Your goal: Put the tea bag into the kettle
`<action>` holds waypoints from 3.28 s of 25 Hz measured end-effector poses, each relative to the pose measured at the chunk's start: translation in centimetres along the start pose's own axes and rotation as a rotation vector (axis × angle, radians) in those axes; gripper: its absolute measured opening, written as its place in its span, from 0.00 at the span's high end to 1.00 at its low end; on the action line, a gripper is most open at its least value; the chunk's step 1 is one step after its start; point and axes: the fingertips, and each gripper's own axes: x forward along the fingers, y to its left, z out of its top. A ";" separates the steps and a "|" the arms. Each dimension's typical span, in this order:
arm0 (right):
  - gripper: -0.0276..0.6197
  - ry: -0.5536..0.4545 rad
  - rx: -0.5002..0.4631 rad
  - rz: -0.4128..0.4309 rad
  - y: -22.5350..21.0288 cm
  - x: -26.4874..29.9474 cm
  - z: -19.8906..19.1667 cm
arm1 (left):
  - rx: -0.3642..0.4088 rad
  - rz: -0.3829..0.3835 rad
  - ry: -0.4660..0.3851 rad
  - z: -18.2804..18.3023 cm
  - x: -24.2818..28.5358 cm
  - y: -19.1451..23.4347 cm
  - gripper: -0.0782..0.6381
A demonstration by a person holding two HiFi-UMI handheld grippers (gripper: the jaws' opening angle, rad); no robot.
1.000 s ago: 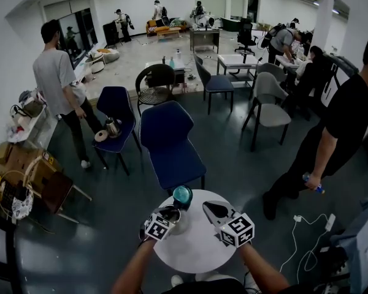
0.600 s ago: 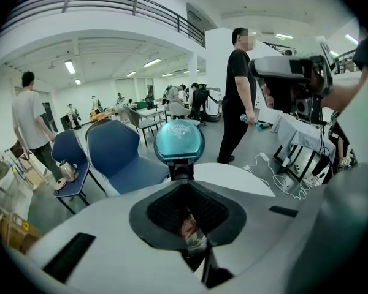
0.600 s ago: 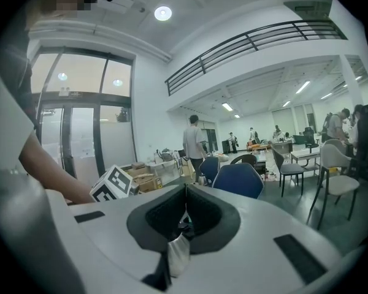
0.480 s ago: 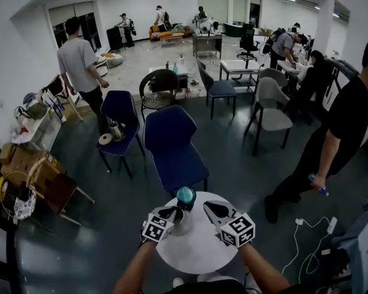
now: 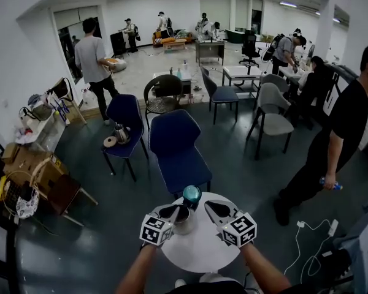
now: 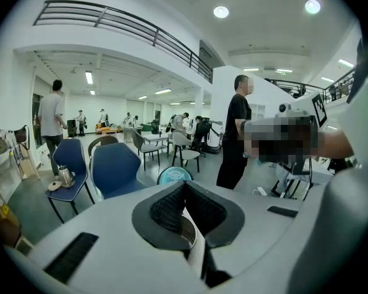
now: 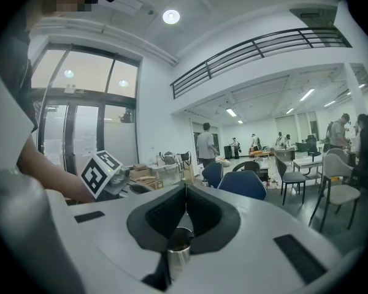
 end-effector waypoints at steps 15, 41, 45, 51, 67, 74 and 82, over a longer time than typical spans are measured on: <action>0.93 -0.063 -0.041 -0.007 8.1 0.2 3.2 | -0.041 -0.026 -0.239 4.0 -11.6 -2.2 0.87; 0.93 -0.097 -0.084 -0.050 20.8 -0.1 2.8 | -0.069 -0.082 -0.353 -0.4 -24.4 -2.4 0.87; 0.93 -0.093 -0.091 -0.051 21.1 -0.8 2.6 | -0.074 -0.089 -0.366 -0.3 -24.7 -3.1 0.87; 0.93 -0.108 -0.099 -0.039 21.6 -2.1 3.3 | -0.068 -0.094 -0.383 0.3 -25.3 -4.4 0.87; 0.93 -0.143 -0.093 -0.011 23.3 -10.0 3.3 | -0.080 -0.112 -0.403 0.3 -27.1 -12.0 0.87; 0.93 -0.146 -0.093 -0.008 24.9 -14.0 2.9 | -0.073 -0.123 -0.407 -0.2 -28.5 -16.6 0.87; 0.93 -0.150 -0.095 -0.006 26.9 -17.8 2.3 | -0.065 -0.120 -0.412 -0.9 -30.4 -20.6 0.87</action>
